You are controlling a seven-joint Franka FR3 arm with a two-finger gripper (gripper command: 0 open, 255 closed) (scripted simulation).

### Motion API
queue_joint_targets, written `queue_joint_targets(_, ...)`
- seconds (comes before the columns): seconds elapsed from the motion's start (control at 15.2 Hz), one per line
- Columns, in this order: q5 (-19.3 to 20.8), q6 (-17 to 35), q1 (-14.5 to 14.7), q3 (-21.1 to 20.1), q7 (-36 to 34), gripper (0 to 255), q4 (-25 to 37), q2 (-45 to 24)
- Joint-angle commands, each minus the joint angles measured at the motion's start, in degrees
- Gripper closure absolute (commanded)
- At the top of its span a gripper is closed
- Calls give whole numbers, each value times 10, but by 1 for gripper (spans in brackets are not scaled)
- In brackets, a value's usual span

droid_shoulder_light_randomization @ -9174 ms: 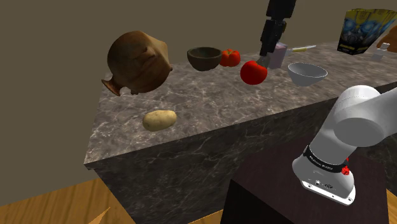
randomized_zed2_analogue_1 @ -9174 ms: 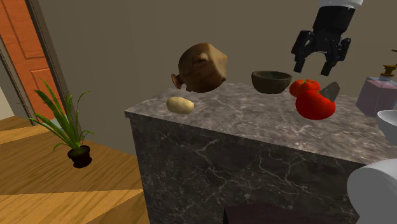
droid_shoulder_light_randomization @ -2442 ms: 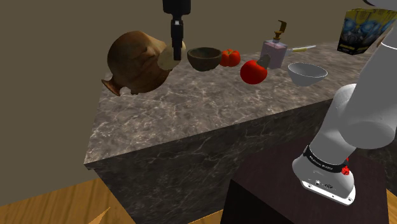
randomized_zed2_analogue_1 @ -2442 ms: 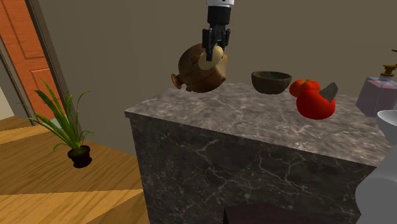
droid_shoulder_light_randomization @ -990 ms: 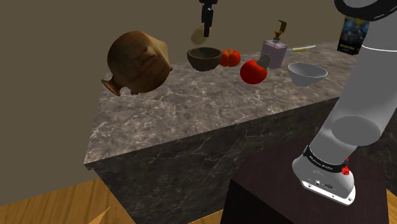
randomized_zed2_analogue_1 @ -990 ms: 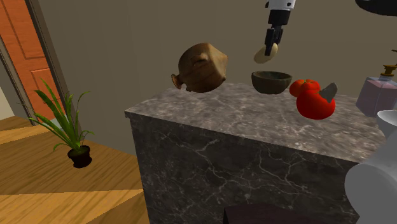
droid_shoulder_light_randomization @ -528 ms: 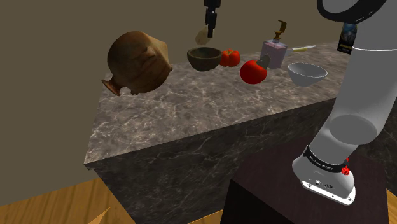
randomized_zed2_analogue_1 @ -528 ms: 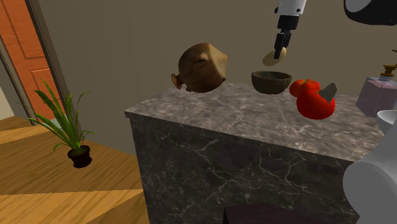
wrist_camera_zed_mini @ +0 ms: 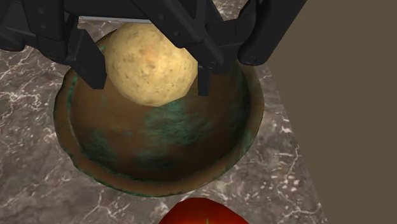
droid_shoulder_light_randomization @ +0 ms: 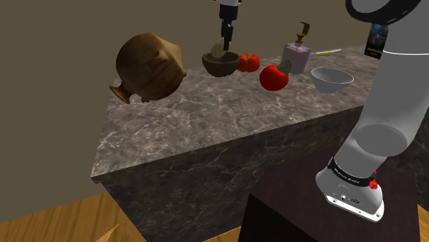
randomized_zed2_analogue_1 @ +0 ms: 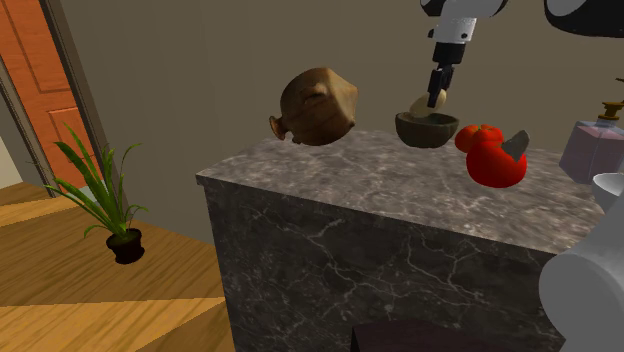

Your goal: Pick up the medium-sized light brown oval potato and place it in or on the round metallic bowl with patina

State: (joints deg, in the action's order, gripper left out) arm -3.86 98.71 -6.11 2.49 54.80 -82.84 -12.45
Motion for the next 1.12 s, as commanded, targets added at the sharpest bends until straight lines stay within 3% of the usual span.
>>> queue_joint_targets(0.0,0,18,0,0,2,255,-23,6)
queue_joint_targets(0.59,0,24,0,0,2,255,-31,6)
queue_joint_targets(0.66,0,24,0,0,2,0,-31,6)
queue_joint_targets(0.99,0,24,0,0,2,0,-31,7)
queue_joint_targets(1.06,0,5,-1,1,2,0,-10,6)
